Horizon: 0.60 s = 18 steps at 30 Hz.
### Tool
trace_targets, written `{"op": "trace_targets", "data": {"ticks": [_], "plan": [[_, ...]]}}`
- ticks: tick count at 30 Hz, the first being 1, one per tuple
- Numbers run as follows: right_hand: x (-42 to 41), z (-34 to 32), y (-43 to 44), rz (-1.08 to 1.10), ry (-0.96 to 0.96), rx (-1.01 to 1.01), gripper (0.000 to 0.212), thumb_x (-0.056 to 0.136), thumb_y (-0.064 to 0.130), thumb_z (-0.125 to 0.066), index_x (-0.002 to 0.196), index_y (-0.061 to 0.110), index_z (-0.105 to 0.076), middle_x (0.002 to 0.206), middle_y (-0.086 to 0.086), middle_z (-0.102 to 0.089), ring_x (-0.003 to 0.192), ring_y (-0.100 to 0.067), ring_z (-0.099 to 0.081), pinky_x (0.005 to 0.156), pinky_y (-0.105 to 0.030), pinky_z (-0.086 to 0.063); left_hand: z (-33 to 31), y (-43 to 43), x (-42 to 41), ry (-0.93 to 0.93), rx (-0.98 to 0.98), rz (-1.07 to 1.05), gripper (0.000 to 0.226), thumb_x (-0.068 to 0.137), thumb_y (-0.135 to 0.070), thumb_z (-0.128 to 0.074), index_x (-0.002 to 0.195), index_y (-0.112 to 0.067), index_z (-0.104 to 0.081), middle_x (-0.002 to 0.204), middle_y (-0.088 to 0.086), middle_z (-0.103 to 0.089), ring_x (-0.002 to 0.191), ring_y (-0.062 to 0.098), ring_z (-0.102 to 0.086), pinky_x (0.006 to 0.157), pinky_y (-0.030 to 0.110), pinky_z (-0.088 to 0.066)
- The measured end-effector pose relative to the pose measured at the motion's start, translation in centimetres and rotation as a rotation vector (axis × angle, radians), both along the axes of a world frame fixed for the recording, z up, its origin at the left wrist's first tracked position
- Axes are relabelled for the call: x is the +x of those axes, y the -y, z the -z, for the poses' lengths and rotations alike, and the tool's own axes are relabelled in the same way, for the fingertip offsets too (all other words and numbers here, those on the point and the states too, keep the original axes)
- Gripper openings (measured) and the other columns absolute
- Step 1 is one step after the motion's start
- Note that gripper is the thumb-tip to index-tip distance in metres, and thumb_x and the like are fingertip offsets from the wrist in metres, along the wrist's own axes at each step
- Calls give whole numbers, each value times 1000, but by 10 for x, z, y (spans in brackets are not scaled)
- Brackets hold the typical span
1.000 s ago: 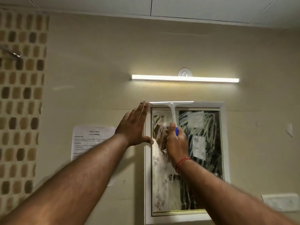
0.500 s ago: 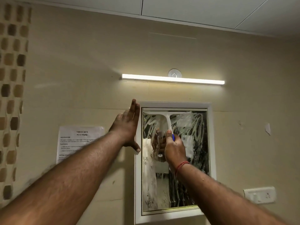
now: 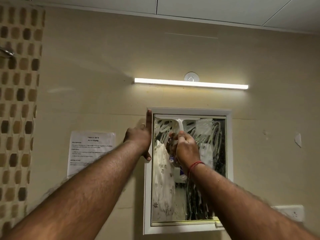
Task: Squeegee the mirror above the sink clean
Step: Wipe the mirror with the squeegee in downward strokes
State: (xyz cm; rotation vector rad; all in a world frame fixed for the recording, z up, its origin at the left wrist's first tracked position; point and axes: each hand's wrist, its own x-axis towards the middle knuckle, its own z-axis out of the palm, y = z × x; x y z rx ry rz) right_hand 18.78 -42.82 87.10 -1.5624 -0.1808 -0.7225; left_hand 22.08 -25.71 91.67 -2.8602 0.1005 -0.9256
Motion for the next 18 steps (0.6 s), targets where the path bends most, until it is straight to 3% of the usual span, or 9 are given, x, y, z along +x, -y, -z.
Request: {"op": "trace_targets", "data": {"ticks": [2,4,6,8,10,13,18], "plan": [[-4,-5,4,-33,-49,-27,48,112,59,-36,113,27,-72,86,-2,-66,68,-18,-59,50,-28,-49,3,1,3,-27,-130,48,179,77,-23,-103,143,-33,63,127,31,-72,77,29,-76,63,44,-64],[-3,-7,7,-6,-63,-59,47,114,57,-37,114,24,-70,91,-3,-68,70,-17,-60,53,-26,-46,6,1,1,-44,-174,67,180,78,-16,-102,138,-36,66,121,29,-75,66,26,-75,50,40,-55],[-6,-5,6,40,-56,-73,44,114,56,-38,105,24,-67,94,-2,-70,81,-19,-65,65,-32,-50,9,3,-5,-49,-149,59,185,72,-16,-105,139,-30,66,124,25,-77,68,26,-74,56,44,-57],[-5,1,4,67,-73,-83,47,112,59,-37,97,25,-64,93,-1,-70,88,-23,-67,81,-41,-57,12,5,-11,-50,-124,34,188,67,-21,-108,141,-24,65,124,20,-78,70,25,-72,72,49,-64],[-6,12,0,84,-99,-87,50,110,63,-35,95,26,-65,94,-1,-71,92,-24,-68,91,-47,-58,17,8,-18,-62,-119,21,186,70,-23,-107,143,-20,63,114,15,-80,63,21,-67,69,47,-62],[-3,30,-6,119,-97,-75,62,99,76,-32,94,26,-69,94,-1,-74,92,-27,-71,92,-55,-61,27,9,-21,-60,-149,31,180,75,-25,-104,148,-19,60,103,11,-79,53,14,-56,51,36,-41],[-6,52,-8,119,-108,-56,50,103,66,-37,96,28,-68,92,-4,-73,85,-25,-71,84,-52,-65,50,6,-17,-38,-101,1,188,65,-37,-108,149,-18,59,111,14,-77,69,22,-64,71,48,-62]]}}
